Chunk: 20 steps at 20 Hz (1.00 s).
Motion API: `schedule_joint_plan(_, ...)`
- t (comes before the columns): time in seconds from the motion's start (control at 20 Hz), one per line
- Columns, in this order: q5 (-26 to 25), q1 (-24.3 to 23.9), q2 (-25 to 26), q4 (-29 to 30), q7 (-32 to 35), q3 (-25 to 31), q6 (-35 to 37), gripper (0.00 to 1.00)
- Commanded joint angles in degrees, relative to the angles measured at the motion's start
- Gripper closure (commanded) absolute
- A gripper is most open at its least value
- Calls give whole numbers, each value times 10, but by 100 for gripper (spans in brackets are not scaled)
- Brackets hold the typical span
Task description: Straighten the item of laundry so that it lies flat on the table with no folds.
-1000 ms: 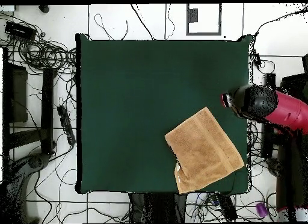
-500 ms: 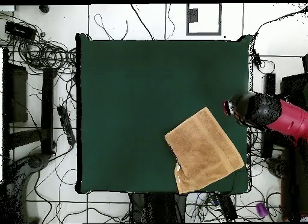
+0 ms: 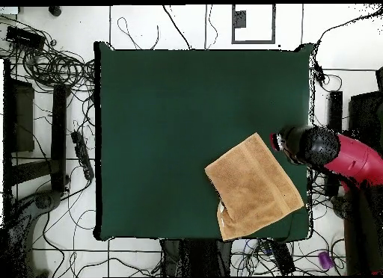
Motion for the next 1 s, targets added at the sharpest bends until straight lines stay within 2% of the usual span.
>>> schedule_joint_plan(0.05,-2,21,23,89,61,47,-45,0)
schedule_joint_plan(1.0,35,42,22,181,154,29,-155,0)
